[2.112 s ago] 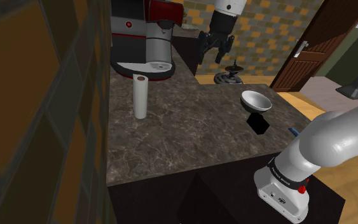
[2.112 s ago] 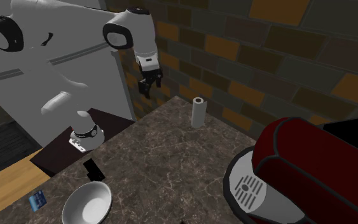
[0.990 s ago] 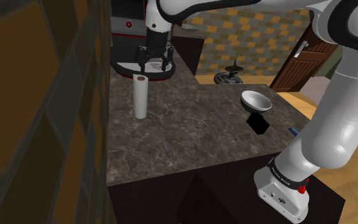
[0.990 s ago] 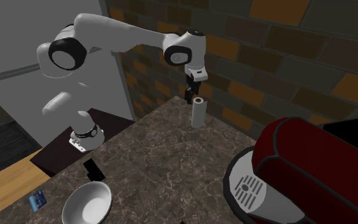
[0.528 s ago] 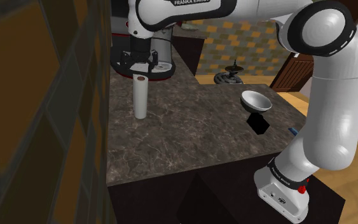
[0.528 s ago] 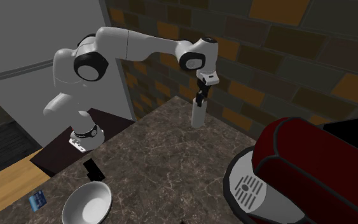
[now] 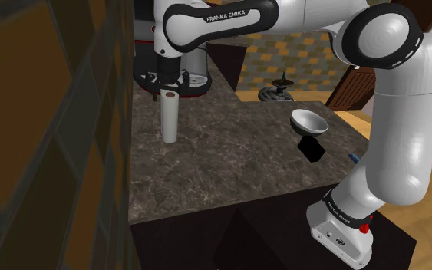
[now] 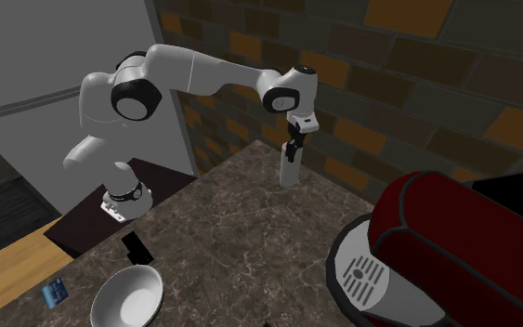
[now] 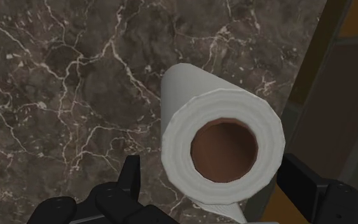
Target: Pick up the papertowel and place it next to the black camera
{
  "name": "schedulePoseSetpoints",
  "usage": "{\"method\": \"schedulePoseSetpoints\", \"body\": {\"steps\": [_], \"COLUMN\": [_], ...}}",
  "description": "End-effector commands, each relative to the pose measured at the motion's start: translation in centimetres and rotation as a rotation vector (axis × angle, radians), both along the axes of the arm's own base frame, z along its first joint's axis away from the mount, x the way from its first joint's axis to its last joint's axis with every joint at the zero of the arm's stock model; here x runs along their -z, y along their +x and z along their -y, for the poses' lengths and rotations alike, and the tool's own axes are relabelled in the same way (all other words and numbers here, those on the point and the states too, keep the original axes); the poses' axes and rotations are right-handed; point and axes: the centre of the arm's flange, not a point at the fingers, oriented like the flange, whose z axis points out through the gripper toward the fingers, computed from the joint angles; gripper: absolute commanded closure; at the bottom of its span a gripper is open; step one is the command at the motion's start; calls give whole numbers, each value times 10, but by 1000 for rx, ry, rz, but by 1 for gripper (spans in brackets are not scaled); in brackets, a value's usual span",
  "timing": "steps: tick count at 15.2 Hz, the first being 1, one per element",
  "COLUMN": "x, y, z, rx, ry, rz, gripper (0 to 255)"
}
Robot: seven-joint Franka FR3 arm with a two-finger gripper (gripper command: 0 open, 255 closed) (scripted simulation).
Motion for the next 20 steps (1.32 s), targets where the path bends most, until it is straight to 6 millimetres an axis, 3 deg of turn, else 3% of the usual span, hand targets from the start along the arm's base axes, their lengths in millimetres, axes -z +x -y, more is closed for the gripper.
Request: {"method": "schedulePoseSetpoints", "body": {"steps": [1,5,6,15,20], "x": [1,1,1,1,-26], "y": [0,0,0,0,0], "z": [0,0,0,0,0], "rx": [0,0,0,0,0], "ry": [0,0,0,0,0], "rz": [0,0,0,0,0], "gripper": [0,0,255,255,255]}}
